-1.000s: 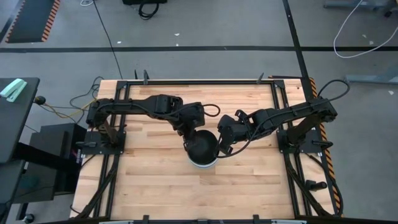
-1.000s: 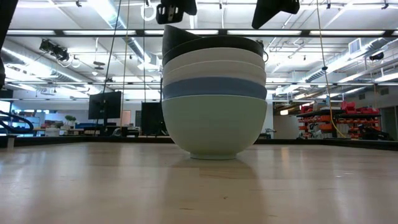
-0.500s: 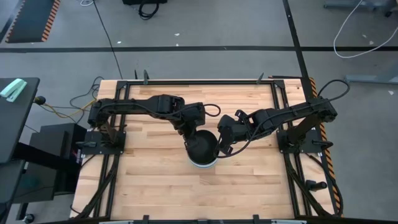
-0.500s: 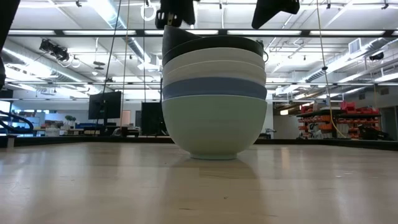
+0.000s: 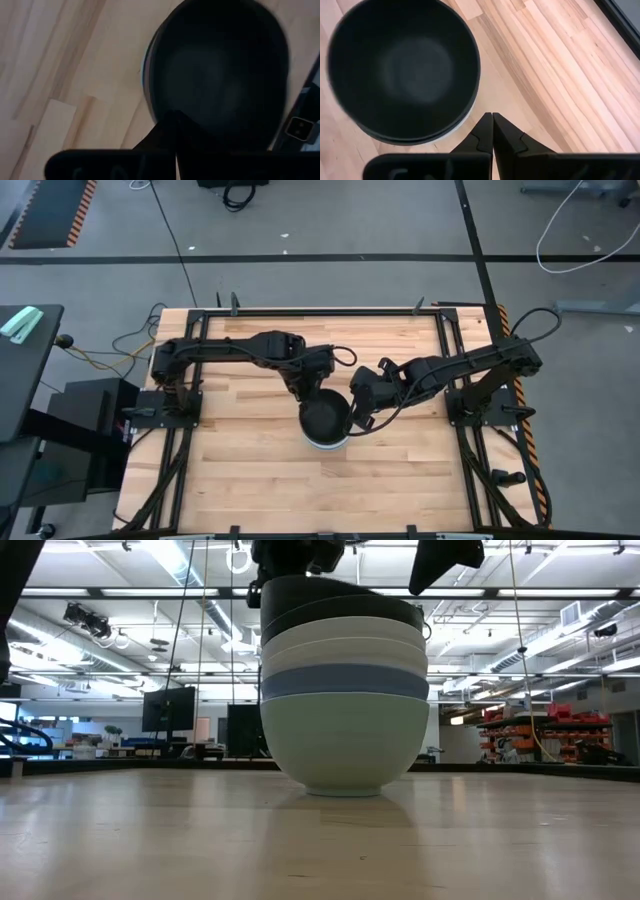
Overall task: Nest bowls inside each other
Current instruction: Stack the black bowl on the stacked black bowl
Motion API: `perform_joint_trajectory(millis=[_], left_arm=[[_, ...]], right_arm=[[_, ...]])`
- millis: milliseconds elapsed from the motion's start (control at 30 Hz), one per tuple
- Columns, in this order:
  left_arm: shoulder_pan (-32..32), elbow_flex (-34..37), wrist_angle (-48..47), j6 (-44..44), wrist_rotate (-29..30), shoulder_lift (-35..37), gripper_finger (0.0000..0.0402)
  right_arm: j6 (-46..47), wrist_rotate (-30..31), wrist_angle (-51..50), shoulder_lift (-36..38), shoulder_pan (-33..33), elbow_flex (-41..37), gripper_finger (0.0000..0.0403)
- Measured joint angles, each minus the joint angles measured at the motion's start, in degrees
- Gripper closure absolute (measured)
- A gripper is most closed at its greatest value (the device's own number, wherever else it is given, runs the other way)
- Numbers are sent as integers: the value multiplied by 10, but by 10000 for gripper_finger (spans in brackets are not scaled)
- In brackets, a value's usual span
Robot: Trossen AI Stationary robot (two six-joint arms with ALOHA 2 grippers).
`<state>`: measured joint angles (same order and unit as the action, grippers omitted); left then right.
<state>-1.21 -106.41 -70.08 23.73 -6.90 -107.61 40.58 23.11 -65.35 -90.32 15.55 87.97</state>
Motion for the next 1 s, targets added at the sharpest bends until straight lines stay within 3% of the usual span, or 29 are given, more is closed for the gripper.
perform_joint_trajectory(millis=[633, 1000], left_arm=[[16, 0, -1, -1, -5, -31, 401], [34, 0, -30, -6, 2, -12, 401]], right_arm=[[0, 0, 2, 0, 0, -3, 396], [-1, 0, 2, 0, 0, -3, 394]])
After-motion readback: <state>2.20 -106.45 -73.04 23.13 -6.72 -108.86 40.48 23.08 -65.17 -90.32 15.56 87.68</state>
